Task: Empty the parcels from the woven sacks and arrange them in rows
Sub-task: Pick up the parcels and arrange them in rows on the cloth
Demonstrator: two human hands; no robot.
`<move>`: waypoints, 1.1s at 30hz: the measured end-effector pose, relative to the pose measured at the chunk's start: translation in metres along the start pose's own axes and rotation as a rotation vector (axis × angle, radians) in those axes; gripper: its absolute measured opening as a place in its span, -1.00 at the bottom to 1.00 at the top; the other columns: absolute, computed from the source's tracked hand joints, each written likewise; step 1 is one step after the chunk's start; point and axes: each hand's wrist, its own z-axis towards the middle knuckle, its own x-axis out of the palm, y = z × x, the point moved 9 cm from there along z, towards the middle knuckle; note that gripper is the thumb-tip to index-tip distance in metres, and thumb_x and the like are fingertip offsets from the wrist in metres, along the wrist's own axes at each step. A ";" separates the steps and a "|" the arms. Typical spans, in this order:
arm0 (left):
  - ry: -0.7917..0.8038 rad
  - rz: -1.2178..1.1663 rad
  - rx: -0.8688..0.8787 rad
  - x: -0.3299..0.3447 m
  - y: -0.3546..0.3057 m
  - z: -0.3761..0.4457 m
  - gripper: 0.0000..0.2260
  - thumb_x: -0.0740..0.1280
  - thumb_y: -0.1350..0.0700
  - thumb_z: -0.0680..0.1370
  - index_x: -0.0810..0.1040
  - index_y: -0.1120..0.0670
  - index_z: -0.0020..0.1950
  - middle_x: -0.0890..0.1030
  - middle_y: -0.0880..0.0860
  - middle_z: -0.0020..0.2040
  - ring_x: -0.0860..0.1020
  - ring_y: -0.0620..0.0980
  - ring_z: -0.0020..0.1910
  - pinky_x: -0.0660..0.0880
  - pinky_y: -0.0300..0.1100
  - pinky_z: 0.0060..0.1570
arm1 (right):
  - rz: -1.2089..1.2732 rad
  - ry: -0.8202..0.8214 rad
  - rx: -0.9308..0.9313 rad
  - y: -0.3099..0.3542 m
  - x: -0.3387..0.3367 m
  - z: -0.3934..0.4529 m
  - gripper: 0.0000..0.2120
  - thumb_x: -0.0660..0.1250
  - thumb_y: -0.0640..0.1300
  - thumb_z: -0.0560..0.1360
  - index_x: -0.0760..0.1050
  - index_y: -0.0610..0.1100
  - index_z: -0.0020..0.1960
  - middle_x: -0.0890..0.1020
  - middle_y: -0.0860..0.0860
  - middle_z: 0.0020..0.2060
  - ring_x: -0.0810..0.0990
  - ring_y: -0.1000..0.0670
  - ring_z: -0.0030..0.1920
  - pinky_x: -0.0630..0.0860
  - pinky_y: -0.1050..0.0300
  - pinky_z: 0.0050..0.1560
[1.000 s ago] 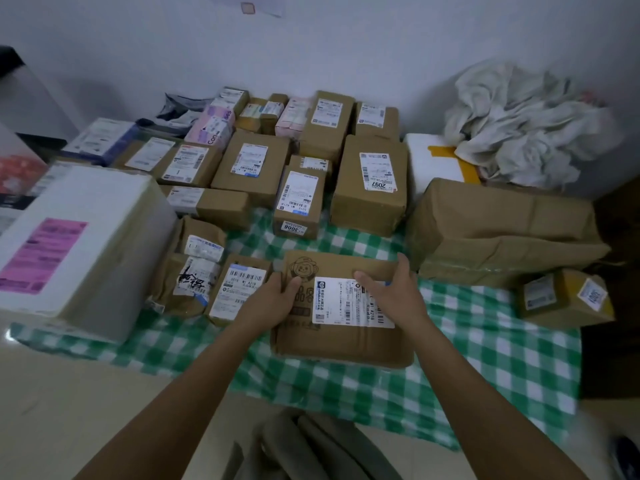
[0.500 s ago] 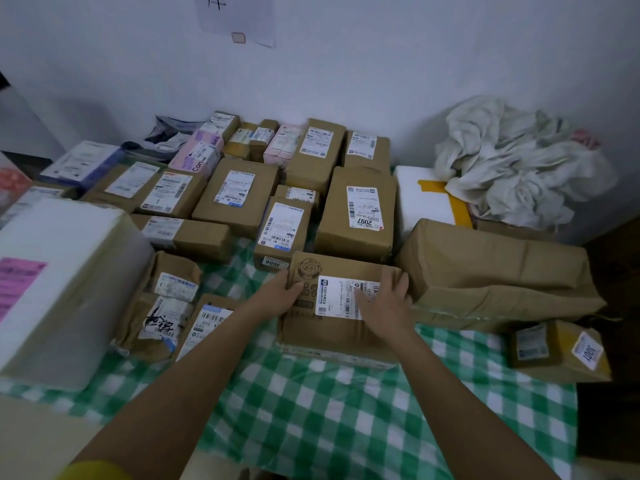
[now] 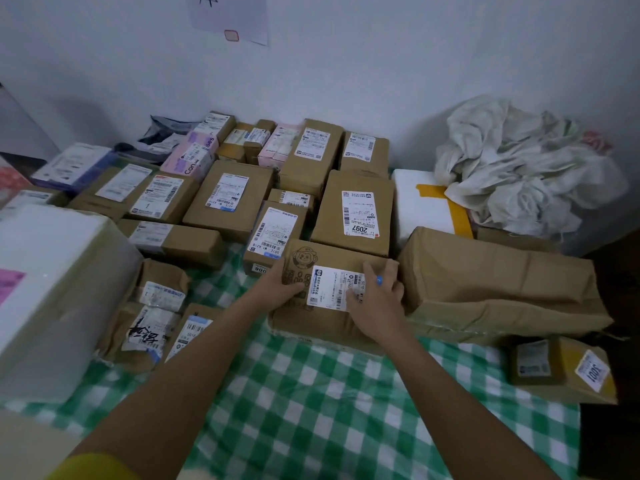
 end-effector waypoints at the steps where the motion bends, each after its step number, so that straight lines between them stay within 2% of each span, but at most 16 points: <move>1: 0.007 0.019 0.003 0.001 0.000 0.000 -0.41 0.32 0.09 0.57 0.12 0.00 0.53 0.46 0.05 0.35 0.42 0.08 0.33 0.38 0.03 0.31 | -0.016 0.010 -0.014 0.000 0.002 0.002 -0.37 0.14 0.14 0.60 -0.03 0.03 0.57 -0.30 -0.06 0.52 -0.06 -0.33 0.48 0.35 -0.18 0.32; 4: -0.010 0.041 0.001 0.003 0.001 0.001 -0.35 0.30 0.08 0.58 0.01 -0.01 0.56 0.42 0.05 0.39 0.40 0.10 0.35 0.37 0.04 0.30 | -0.077 0.063 -0.004 -0.002 0.008 0.004 -0.38 0.07 0.16 0.61 -0.09 0.05 0.58 -0.29 -0.07 0.54 -0.11 -0.34 0.50 0.30 -0.22 0.36; 7: -0.030 0.064 -0.011 0.003 0.001 0.004 -0.37 0.30 0.09 0.58 0.04 0.00 0.55 0.43 0.06 0.38 0.41 0.10 0.35 0.38 0.02 0.27 | -0.230 0.062 -0.039 0.009 0.004 0.004 -0.39 0.03 0.16 0.62 -0.06 0.00 0.58 -0.20 -0.10 0.56 -0.17 -0.32 0.52 0.13 -0.25 0.45; 10: -0.039 0.095 -0.016 0.003 0.000 0.006 -0.38 0.31 0.10 0.57 0.08 0.04 0.54 0.43 0.08 0.38 0.41 0.10 0.34 0.40 -0.02 0.24 | -0.332 0.035 -0.269 0.036 0.004 -0.002 -0.35 0.05 0.27 0.58 0.03 0.02 0.57 -0.12 -0.07 0.57 -0.20 -0.22 0.54 -0.08 -0.22 0.49; 12: -0.054 0.115 -0.012 0.002 0.001 0.010 -0.41 0.32 0.11 0.56 0.12 0.06 0.52 0.43 0.09 0.37 0.41 0.09 0.34 0.40 -0.07 0.20 | -0.349 0.092 -0.400 0.047 0.013 -0.008 -0.27 0.10 0.35 0.53 0.02 0.05 0.58 -0.11 -0.05 0.58 -0.21 -0.16 0.54 -0.15 -0.19 0.50; 14: -0.075 0.133 0.001 0.001 0.002 0.013 -0.39 0.35 0.11 0.54 0.14 0.05 0.51 0.42 0.09 0.37 0.41 0.08 0.33 0.41 -0.07 0.20 | -0.400 0.166 -0.462 0.050 0.025 -0.010 -0.14 0.16 0.42 0.45 -0.06 0.06 0.58 -0.14 -0.06 0.57 -0.22 -0.17 0.54 -0.17 -0.21 0.51; 16: -0.098 0.169 0.011 -0.001 0.004 0.015 -0.33 0.38 0.06 0.51 0.12 0.03 0.52 0.38 0.10 0.40 0.39 0.09 0.34 0.42 0.03 0.28 | -0.480 0.198 -0.503 0.049 0.034 -0.009 0.00 0.24 0.46 0.37 -0.16 0.05 0.58 -0.17 -0.09 0.56 -0.22 -0.22 0.53 -0.16 -0.27 0.49; 19: -0.150 0.256 -0.001 -0.002 0.006 0.018 -0.29 0.36 0.00 0.52 0.06 0.03 0.55 0.26 0.13 0.46 0.30 0.16 0.41 0.34 0.14 0.34 | -0.545 0.164 -0.540 0.049 0.036 -0.003 0.00 0.31 0.39 0.38 -0.17 0.06 0.57 -0.13 -0.11 0.56 -0.18 -0.23 0.53 -0.10 -0.29 0.48; 21: -0.193 0.344 -0.010 -0.001 0.004 0.014 -0.33 0.32 0.00 0.55 0.04 0.02 0.56 0.14 0.15 0.50 0.16 0.23 0.46 0.23 0.17 0.39 | -0.535 0.151 -0.544 0.050 0.035 -0.003 -0.01 0.34 0.36 0.39 -0.15 0.06 0.57 -0.09 -0.10 0.55 -0.18 -0.22 0.53 -0.10 -0.29 0.48; 23: -0.262 0.475 0.029 -0.002 -0.008 0.006 -0.42 0.29 0.02 0.57 0.12 -0.01 0.53 0.09 0.14 0.52 0.07 0.24 0.48 0.19 0.14 0.39 | -0.533 0.159 -0.533 0.050 0.034 -0.004 0.00 0.36 0.33 0.39 -0.14 0.04 0.57 -0.07 -0.11 0.55 -0.18 -0.22 0.53 -0.11 -0.29 0.49; 25: -0.344 0.663 0.127 -0.003 -0.027 -0.005 -0.55 0.30 0.04 0.56 0.30 -0.01 0.43 0.21 0.16 0.44 0.17 0.18 0.41 0.27 0.04 0.33 | -0.541 0.160 -0.521 0.051 0.033 -0.008 0.00 0.37 0.32 0.39 -0.15 0.03 0.58 -0.05 -0.12 0.54 -0.16 -0.22 0.53 -0.10 -0.28 0.49; 28: -0.327 0.870 0.227 0.009 -0.042 -0.011 -0.63 0.31 0.01 0.54 0.39 0.01 0.33 0.33 0.11 0.37 0.27 0.14 0.36 0.31 0.01 0.30 | -0.530 0.149 -0.518 0.054 0.033 -0.016 -0.09 0.37 0.25 0.44 -0.06 -0.01 0.57 0.07 -0.16 0.50 -0.02 -0.23 0.52 0.02 -0.23 0.48; 31: -0.301 0.886 0.246 0.016 -0.045 -0.014 -0.62 0.28 -0.01 0.55 0.38 0.02 0.35 0.35 0.09 0.40 0.31 0.13 0.38 0.31 0.03 0.33 | -0.429 0.085 -0.565 0.057 0.019 -0.033 -0.40 0.32 0.12 0.51 0.26 -0.07 0.46 0.29 -0.13 0.37 0.21 -0.17 0.41 0.19 -0.07 0.41; 33: -0.297 0.870 0.225 0.020 -0.042 -0.017 -0.61 0.23 0.03 0.57 0.34 0.03 0.39 0.28 0.12 0.45 0.30 0.13 0.40 0.28 0.05 0.35 | -0.352 0.059 -0.581 0.054 0.010 -0.046 -0.57 0.28 0.02 0.54 0.41 -0.10 0.37 0.36 -0.11 0.33 0.27 -0.14 0.37 0.27 -0.02 0.35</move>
